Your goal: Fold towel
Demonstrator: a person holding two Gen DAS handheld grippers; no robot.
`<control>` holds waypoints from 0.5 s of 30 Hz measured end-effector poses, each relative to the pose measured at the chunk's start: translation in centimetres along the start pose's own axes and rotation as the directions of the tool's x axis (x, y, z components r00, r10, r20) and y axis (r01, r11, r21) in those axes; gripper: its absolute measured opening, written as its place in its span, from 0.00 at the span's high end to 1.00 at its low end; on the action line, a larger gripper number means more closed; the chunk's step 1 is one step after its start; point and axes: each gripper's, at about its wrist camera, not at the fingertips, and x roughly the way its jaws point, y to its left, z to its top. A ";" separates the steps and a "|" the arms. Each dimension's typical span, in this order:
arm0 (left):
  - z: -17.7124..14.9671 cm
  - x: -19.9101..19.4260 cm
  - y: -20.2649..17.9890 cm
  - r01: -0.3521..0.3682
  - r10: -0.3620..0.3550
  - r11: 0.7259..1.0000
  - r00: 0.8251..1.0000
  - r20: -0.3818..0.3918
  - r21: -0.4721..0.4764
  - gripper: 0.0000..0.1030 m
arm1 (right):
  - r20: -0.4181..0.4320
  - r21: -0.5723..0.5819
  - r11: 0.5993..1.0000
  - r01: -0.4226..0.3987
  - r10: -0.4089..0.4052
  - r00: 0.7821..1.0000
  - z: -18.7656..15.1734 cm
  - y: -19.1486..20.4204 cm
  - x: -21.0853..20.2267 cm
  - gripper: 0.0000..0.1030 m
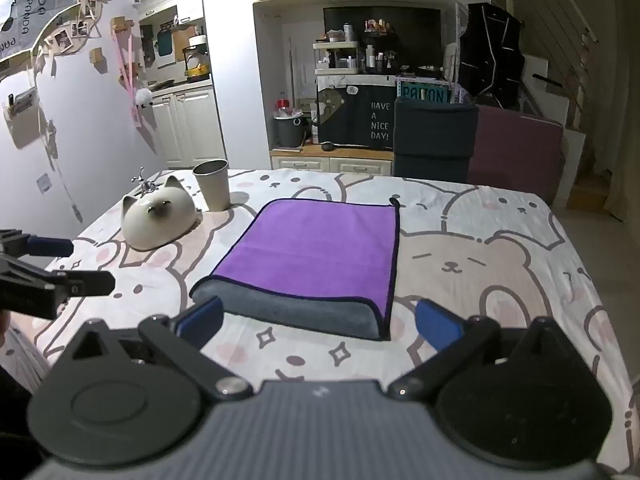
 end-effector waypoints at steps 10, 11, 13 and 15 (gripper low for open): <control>0.0 0.0 0.1 0.005 -0.005 1.000 1.000 0.000 -0.006 0.00 | -0.008 0.001 1.000 0.000 0.000 1.000 0.0 0.0 0.0 0.00; 0.0 0.0 0.0 0.007 -0.007 1.000 1.000 0.000 -0.004 0.00 | -0.008 0.002 1.000 0.000 0.000 1.000 0.0 0.0 0.0 0.00; 0.0 0.0 0.0 0.008 -0.008 1.000 1.000 0.000 -0.004 0.00 | -0.009 0.001 1.000 0.000 0.000 1.000 0.0 0.0 0.1 0.00; 0.0 0.0 0.1 0.009 -0.009 1.000 1.000 0.002 -0.003 0.00 | -0.009 0.001 1.000 0.000 0.000 1.000 0.0 0.0 0.1 0.00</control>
